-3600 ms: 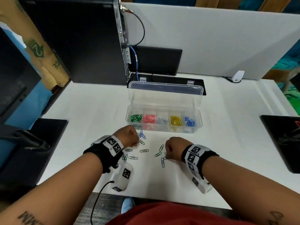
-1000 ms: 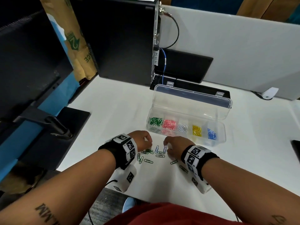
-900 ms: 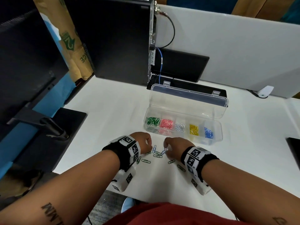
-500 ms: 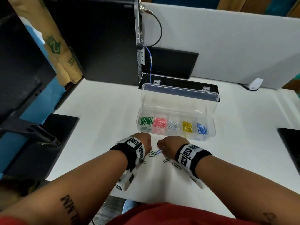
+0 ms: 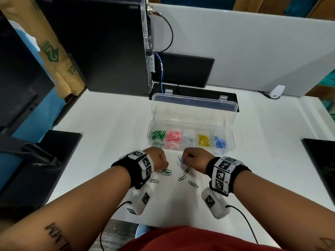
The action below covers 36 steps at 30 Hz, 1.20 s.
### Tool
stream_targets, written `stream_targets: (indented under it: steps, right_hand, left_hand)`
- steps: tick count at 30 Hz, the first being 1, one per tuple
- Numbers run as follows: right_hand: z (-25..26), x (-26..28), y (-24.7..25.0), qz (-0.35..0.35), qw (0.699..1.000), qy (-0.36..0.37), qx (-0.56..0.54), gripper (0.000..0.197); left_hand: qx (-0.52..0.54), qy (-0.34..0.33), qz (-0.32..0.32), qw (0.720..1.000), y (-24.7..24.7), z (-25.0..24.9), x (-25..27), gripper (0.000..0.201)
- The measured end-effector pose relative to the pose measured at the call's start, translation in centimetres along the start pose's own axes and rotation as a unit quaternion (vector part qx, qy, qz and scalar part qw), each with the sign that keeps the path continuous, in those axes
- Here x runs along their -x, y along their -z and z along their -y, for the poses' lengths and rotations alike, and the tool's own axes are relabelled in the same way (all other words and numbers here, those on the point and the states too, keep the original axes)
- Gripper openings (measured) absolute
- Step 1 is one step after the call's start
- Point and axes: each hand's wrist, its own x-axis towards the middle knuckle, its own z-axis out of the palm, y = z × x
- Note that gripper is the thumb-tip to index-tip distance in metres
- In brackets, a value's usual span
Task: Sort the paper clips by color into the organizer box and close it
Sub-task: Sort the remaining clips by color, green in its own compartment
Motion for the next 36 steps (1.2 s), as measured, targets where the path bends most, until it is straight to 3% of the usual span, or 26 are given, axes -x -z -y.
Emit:
stream_targets:
  steps: [4, 8, 13, 17, 21, 30, 33, 36]
  right_hand:
    - [0.3, 0.5, 1.6, -0.016, 0.980, -0.038, -0.196, 0.028]
    - [0.0, 1.2, 3.6, -0.072, 0.937, -0.055, -0.338, 0.029]
    - [-2.1, 2.6, 6.8, -0.169, 0.934, -0.101, -0.299, 0.025]
    - [-4.4, 4.1, 8.8, -0.196, 0.934, -0.153, -0.256, 0.021]
    - [-5.7, 4.4, 10.1, -0.195, 0.932, -0.188, -0.243, 0.019]
    - [-6.4, 2.3, 11.2, -0.171, 0.939, -0.199, -0.225, 0.023]
    - [-6.9, 1.4, 11.4, -0.152, 0.943, -0.201, -0.218, 0.015]
    - [-7.4, 1.0, 11.4, -0.140, 0.936, -0.188, -0.261, 0.006]
  left_hand:
    - [0.110, -0.017, -0.001, 0.994, 1.1, -1.9, 0.2, 0.022]
    - [0.280, -0.012, 0.009, 0.960, 1.9, -4.8, 0.2, 0.026]
    - [0.407, -0.013, 0.006, 0.913, 1.7, -8.6, -1.1, 0.027]
    - [0.419, -0.011, 0.027, 0.907, 1.3, -12.0, -2.2, 0.026]
    - [0.435, 0.016, 0.056, 0.898, 0.6, -14.8, -3.3, 0.030]
    - [0.437, 0.069, 0.050, 0.895, 0.0, -18.0, -6.1, 0.021]
    - [0.441, 0.078, 0.039, 0.893, -0.2, -18.4, -6.9, 0.016]
    - [0.453, 0.083, 0.038, 0.887, -0.3, -18.4, -7.4, 0.025]
